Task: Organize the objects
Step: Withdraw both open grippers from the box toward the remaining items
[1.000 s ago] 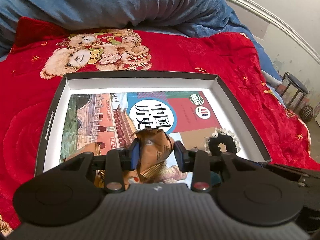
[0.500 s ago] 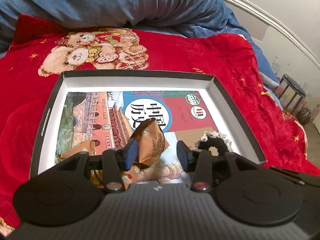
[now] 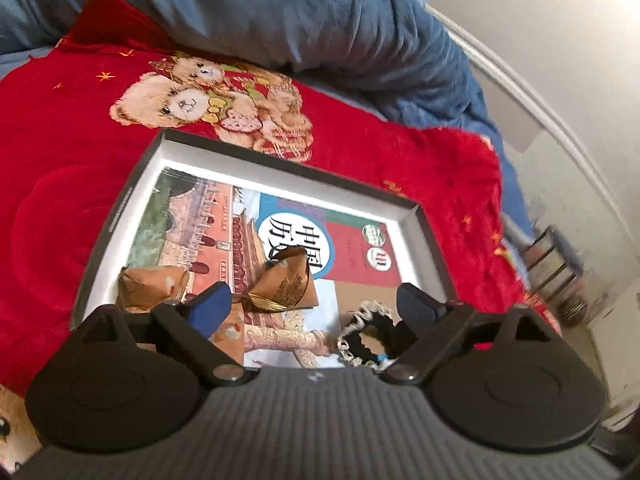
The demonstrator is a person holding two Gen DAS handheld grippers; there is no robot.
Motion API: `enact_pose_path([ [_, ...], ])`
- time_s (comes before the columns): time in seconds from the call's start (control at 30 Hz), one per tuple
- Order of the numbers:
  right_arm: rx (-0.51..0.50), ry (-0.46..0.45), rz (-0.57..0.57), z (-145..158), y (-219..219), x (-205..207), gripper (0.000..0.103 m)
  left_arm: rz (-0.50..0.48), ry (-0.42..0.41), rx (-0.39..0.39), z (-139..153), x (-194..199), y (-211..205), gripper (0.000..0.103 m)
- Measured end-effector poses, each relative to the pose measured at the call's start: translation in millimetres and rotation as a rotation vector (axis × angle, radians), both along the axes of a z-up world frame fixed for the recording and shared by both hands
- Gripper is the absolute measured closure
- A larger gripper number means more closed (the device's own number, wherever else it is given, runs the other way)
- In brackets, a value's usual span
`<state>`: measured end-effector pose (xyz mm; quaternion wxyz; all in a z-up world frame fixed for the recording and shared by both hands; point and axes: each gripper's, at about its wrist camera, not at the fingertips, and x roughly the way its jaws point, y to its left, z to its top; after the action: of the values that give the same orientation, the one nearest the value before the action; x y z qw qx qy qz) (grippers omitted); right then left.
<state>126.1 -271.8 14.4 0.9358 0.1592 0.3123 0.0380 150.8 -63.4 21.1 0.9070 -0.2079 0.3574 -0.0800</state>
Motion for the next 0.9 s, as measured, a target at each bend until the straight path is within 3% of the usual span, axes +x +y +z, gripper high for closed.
enact_pose_path([
  [0.33,0.072,-0.082,-0.004,16,-5,-42,0.016,0.006,-0.05,0.038,38,-51,13,0.005],
  [0.67,0.072,-0.107,-0.084,30,-30,-77,0.015,-0.052,-0.168,0.174,90,-108,31,0.0],
  [0.9,0.083,-0.062,-0.14,24,-37,-100,0.015,-0.058,-0.155,0.295,79,-137,52,0.0],
])
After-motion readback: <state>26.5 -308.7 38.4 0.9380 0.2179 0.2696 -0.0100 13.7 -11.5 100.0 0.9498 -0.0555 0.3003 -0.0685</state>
